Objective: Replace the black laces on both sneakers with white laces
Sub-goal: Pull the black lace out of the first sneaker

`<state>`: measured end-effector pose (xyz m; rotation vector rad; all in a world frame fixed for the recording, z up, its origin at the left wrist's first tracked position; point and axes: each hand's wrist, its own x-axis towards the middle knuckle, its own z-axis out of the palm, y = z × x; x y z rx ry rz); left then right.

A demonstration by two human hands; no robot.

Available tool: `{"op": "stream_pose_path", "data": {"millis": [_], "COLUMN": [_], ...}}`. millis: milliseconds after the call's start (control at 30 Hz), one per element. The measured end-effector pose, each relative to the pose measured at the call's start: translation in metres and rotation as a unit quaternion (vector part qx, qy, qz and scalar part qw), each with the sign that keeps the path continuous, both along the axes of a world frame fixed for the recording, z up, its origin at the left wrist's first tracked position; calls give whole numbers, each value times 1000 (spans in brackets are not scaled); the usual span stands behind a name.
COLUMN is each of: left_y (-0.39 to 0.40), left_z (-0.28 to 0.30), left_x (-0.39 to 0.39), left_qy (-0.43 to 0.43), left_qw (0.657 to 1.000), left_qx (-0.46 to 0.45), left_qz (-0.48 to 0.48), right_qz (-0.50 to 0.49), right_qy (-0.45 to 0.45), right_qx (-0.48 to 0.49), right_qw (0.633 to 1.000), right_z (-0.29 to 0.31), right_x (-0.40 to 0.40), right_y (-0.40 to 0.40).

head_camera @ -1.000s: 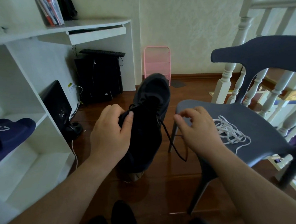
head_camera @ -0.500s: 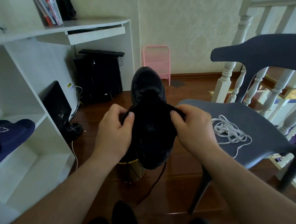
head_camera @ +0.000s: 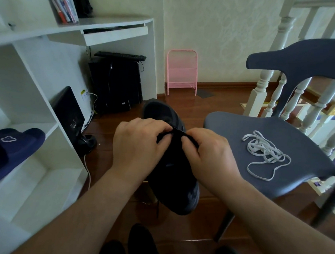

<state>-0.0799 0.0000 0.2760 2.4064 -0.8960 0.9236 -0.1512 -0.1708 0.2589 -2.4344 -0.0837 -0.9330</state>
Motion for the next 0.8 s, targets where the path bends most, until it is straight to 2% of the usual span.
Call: {"op": "stream_pose_path", "data": {"millis": [100,167,200,233,300,333,367,400,433,467,533,567,600,667,800], "left_y": [2,3,4,5,11,14,15,17,18,18,15,10,5,-4,-8], "left_z": [-1,-2,-1,2,11,13,15,15,14,12,8,7,5,1,-3], "left_x": [-1,-2,-1,1,5,7,7,7,5,4,1,-1,-4,-8,-6], "left_qy": [-3,67,124,190,306,346,367,369,352,311,173,93,36,11,-15], "left_qw": [999,989,970,935,824,780,763,775,804,847,943,977,993,999,1000], "left_qx": [-12,-115,-199,-295,-468,-507,-508,-479,-438,-387,-249,-165,-96,-27,-14], "left_qz": [-42,-63,-60,-58,-88,-122,-157,-183,-196,-191,-138,-100,-66,-23,-3], "right_qz": [-5,-18,-30,-43,-58,-58,-55,-51,-49,-50,-57,-61,-62,-58,-49], "right_qy": [-1,4,7,10,4,-14,-38,-62,-82,-93,-97,-95,-92,-94,-97], "right_qx": [-2,-7,-2,9,30,27,16,0,-18,-34,-58,-65,-71,-80,-81], "right_qw": [1000,1000,1000,999,998,998,998,997,995,994,992,991,991,991,991], "right_z": [0,-1,-1,-1,2,4,6,7,7,6,4,3,2,1,0], "right_x": [1,3,5,6,7,6,4,2,1,0,0,1,1,0,-1], "right_y": [-5,-12,-18,-24,-34,-36,-36,-33,-30,-27,-23,-21,-19,-13,-7]}}
